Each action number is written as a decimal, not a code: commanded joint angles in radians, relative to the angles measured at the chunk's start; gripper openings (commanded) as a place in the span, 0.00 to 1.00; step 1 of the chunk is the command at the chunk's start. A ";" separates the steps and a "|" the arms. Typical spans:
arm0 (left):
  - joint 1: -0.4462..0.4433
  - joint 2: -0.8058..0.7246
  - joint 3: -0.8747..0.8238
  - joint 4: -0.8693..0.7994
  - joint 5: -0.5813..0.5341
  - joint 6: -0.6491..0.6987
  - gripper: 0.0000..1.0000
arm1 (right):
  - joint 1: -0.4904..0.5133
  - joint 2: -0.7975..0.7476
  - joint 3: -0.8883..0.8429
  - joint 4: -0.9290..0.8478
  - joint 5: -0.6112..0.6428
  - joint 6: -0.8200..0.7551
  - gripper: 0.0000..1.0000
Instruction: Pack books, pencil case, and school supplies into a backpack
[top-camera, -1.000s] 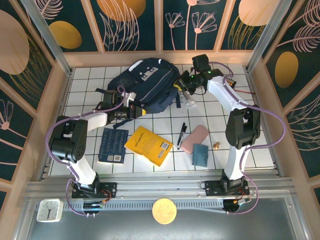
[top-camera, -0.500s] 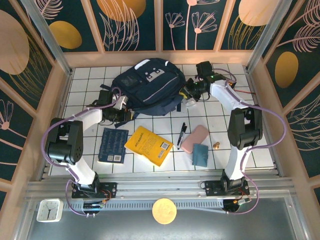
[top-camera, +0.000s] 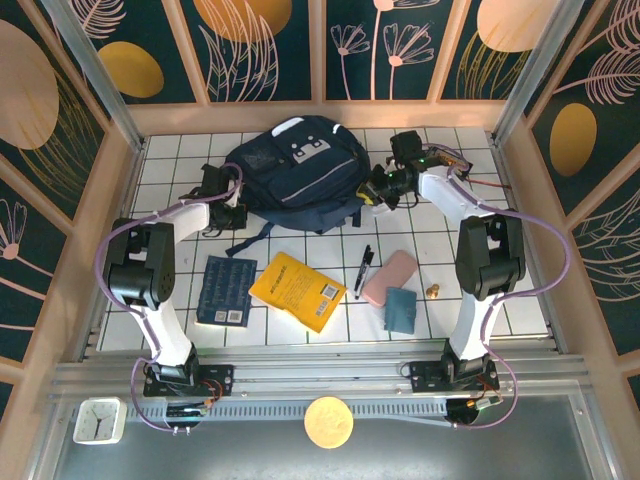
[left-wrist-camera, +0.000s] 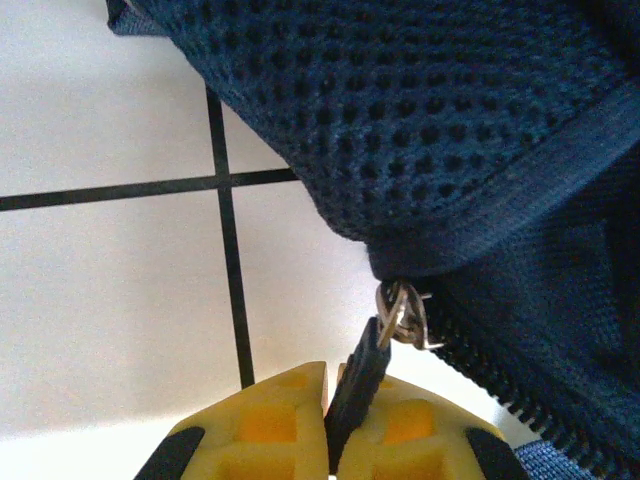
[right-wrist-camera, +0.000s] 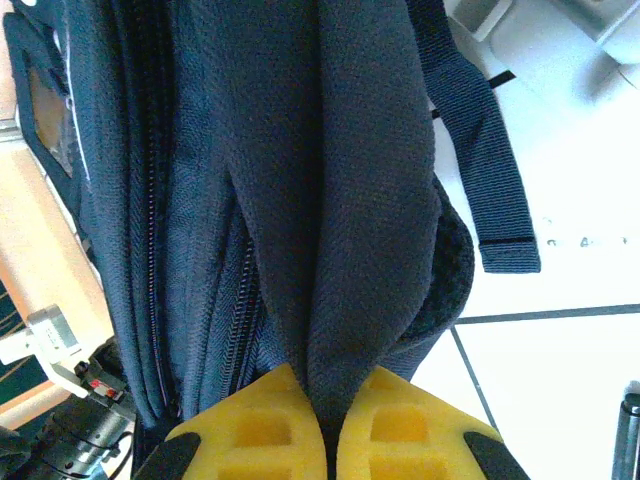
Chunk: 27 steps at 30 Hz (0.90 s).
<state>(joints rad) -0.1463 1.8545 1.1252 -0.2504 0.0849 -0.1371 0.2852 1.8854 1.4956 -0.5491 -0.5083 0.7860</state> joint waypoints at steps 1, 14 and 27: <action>0.103 0.015 -0.001 0.021 -0.226 -0.019 0.00 | -0.034 -0.061 -0.016 -0.006 0.047 -0.047 0.00; 0.132 -0.344 -0.212 0.139 0.038 -0.063 0.53 | 0.040 -0.039 -0.076 0.100 -0.007 -0.017 0.00; 0.078 -0.650 -0.385 0.000 0.336 -0.429 0.56 | 0.122 -0.243 -0.129 -0.210 0.233 -0.214 0.73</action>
<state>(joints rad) -0.0620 1.2602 0.8017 -0.1772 0.2916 -0.3607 0.3599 1.7275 1.3800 -0.6338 -0.3775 0.6704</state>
